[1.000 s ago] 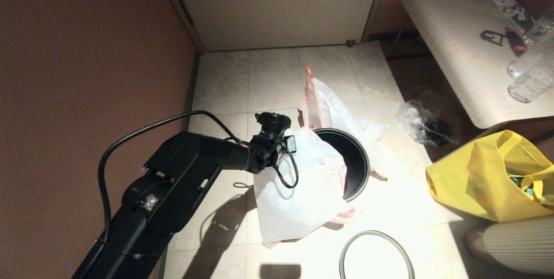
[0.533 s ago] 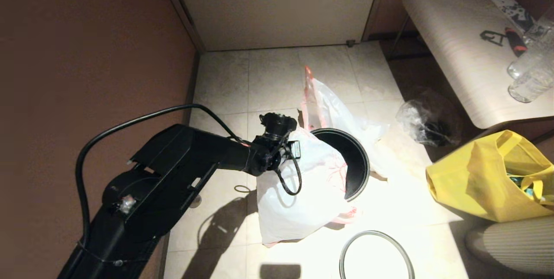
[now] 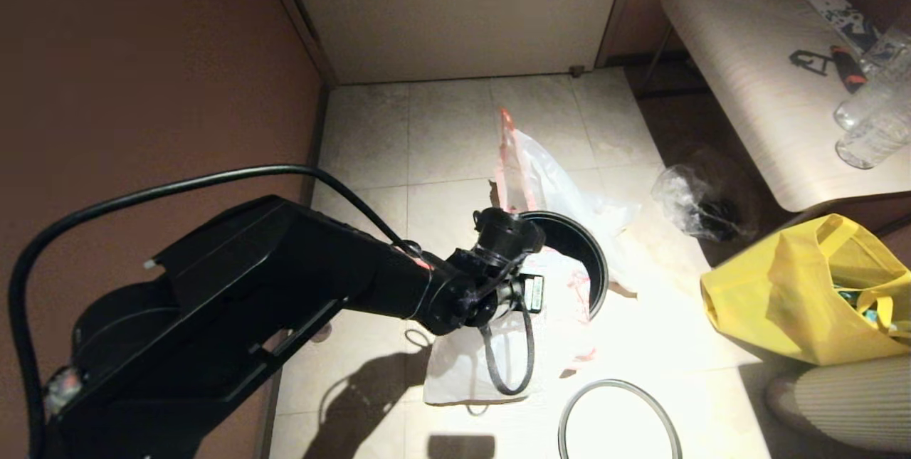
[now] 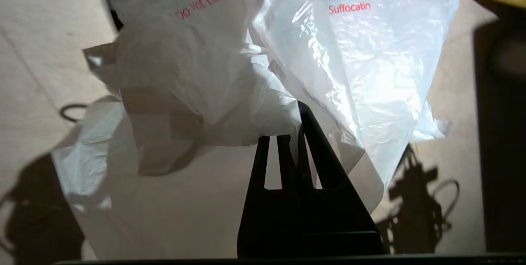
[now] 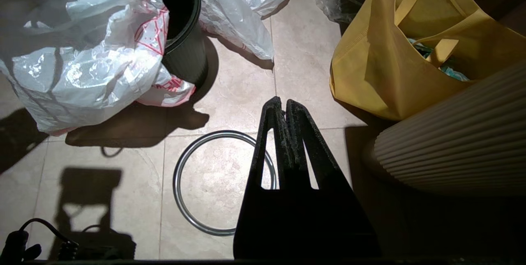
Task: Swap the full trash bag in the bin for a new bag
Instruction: Put the new garbage bag on the trash can
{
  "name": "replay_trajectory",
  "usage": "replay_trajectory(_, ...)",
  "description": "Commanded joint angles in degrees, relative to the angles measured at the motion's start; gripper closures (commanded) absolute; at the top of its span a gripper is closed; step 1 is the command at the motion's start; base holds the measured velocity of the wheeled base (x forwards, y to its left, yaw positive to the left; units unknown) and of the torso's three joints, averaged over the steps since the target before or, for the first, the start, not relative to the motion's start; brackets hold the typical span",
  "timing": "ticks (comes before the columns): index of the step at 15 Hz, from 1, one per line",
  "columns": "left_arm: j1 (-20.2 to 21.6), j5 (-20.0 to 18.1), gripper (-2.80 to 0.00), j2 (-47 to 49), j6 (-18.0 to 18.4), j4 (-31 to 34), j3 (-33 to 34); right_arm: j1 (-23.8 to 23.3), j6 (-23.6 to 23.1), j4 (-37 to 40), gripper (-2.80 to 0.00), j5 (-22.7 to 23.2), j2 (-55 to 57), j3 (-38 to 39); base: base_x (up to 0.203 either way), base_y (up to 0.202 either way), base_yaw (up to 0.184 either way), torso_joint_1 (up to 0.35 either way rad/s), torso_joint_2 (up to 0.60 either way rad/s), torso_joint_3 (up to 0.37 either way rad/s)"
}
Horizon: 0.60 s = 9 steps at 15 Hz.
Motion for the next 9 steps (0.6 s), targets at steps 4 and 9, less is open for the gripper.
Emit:
replay_trajectory(4, -2.05, -0.63, 0.0, 4.79, -0.21, 2.48, -2.69, 0.04, -0.07, 0.0, 0.0, 0.06, -0.02, 0.01, 0.0, 0.0, 0.0, 0.0, 0.0, 0.0)
replay_trajectory(9, -1.26, 5.41, 0.0, 16.97, 0.6, 3.01, -18.3, 0.04, -0.02, 0.0, 0.0, 0.07, -0.02, 0.01, 0.0, 0.0, 0.0, 0.0, 0.0, 0.0)
